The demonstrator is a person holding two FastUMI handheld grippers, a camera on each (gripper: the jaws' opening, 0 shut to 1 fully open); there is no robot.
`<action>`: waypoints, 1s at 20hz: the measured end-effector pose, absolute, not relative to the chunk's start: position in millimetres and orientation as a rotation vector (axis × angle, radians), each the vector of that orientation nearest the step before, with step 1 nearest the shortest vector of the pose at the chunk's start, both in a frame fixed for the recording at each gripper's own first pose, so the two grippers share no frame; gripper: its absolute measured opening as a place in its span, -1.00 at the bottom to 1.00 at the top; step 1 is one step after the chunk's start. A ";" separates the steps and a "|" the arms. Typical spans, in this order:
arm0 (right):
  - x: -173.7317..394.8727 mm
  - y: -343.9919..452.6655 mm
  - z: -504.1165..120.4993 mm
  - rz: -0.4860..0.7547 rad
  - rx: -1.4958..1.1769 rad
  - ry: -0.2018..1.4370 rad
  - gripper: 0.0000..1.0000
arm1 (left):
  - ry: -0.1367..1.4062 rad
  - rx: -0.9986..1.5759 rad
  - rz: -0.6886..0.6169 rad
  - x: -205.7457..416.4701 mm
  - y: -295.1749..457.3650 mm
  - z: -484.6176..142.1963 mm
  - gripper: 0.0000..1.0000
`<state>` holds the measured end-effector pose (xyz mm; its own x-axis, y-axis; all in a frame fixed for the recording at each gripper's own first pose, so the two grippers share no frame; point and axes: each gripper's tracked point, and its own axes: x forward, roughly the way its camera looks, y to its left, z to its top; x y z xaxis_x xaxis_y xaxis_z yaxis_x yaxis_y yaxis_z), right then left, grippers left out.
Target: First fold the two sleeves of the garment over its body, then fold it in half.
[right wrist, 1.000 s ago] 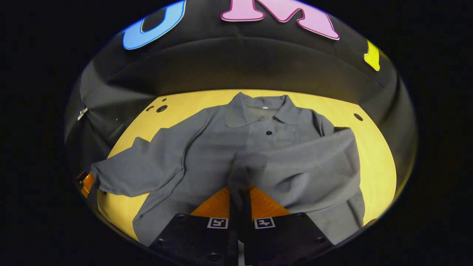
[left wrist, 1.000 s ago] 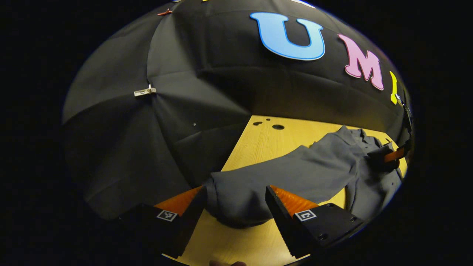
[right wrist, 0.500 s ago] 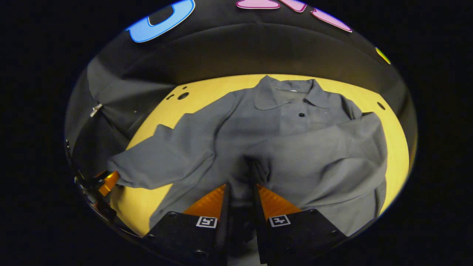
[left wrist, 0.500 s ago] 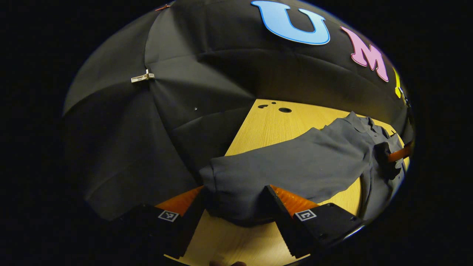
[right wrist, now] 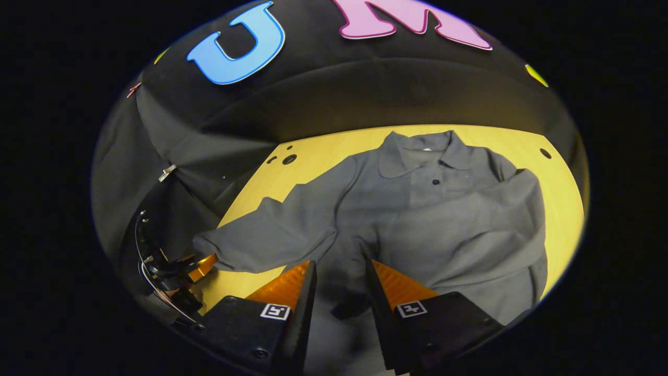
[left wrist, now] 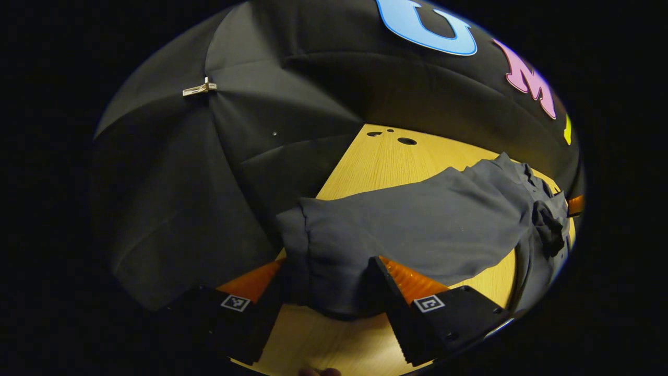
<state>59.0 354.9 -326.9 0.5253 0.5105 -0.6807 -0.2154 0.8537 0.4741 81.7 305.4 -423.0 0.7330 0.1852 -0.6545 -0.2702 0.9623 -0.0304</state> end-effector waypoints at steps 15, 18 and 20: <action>54.3 260.0 -303.4 0.347 0.399 0.835 0.17 | 0.617 -0.105 0.180 103.3 277.5 -362.6 -0.89; 56.7 245.7 -307.8 0.345 0.410 0.831 0.17 | 0.540 -0.121 0.163 113.1 260.6 -327.2 -0.89; 58.4 237.4 -310.0 0.352 0.414 0.832 0.17 | 0.509 -0.118 0.162 118.6 249.7 -306.2 -0.89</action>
<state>58.4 237.4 -310.0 0.6240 0.4557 -0.6347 -0.1384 0.8639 0.4842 118.6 249.7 -306.2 0.8609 0.1247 -0.4933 -0.1832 0.9805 -0.0718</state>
